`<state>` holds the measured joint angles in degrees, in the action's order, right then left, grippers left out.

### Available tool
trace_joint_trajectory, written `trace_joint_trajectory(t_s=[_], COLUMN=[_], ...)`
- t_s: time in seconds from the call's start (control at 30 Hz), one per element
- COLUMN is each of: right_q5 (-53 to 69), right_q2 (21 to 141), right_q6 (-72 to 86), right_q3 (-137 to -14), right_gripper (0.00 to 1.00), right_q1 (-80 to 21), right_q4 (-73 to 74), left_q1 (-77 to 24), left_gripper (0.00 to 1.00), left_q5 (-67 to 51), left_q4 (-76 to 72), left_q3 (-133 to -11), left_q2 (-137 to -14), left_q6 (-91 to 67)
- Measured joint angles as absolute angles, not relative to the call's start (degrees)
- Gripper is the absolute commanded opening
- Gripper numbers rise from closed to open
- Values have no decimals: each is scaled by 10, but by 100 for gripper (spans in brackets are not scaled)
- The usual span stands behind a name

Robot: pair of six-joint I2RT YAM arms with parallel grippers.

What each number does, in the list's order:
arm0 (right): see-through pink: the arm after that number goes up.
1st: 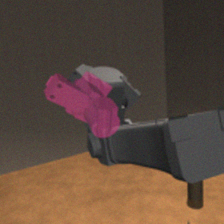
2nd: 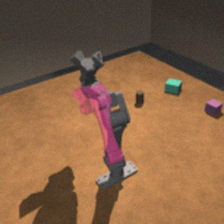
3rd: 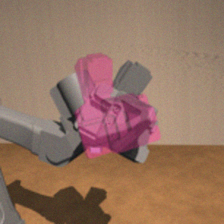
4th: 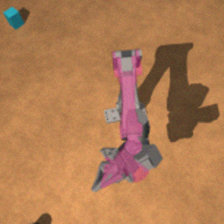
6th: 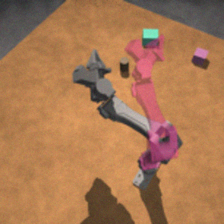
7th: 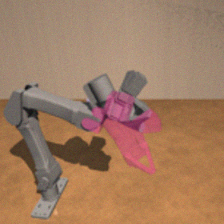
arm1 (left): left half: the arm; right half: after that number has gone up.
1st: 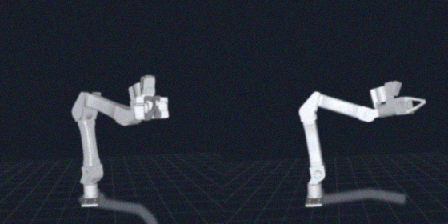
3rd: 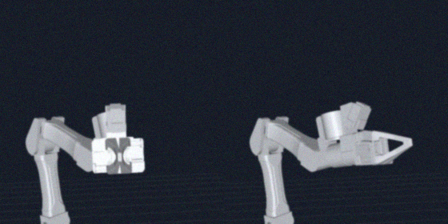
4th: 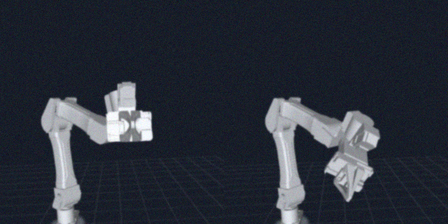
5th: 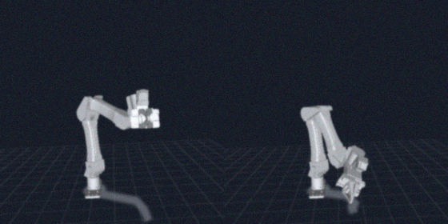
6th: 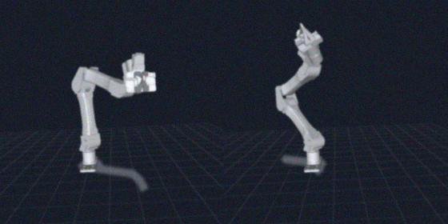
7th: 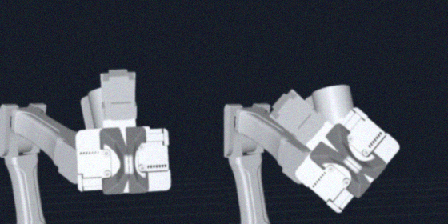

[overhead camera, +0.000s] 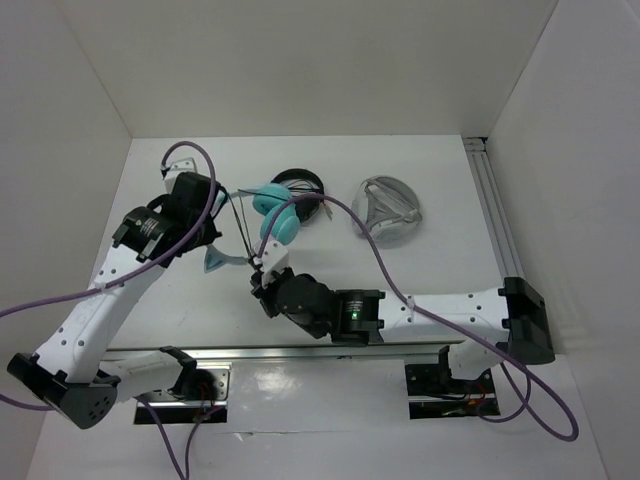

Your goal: Wrap the headphones

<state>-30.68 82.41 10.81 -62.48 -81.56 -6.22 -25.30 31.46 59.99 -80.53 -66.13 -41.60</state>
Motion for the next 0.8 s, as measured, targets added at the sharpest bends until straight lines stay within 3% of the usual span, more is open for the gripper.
trace_joint_trajectory(t_s=[0.23,0.43,0.57,0.8], right_q5=[-369,-338,-320,-408], right_q2=[849,874,876,889], right_q6=[44,-17,-43,-75], right_q3=[-711,-752,-759,-793], right_gripper=[0,3,4,15], right_q1=[-824,-811,-800,-836], right_q4=[127,241,267,286], left_q1=[-261,-265,-265,-283], left_gripper=[0,0,0,0], left_q5=[298,270,263,274], left_q4=[575,546,527,513], left_q3=[-730,-674,-671,-663], left_q2=[-658,-665,-665,-671], left_q6=[-394,-367,-346,-313])
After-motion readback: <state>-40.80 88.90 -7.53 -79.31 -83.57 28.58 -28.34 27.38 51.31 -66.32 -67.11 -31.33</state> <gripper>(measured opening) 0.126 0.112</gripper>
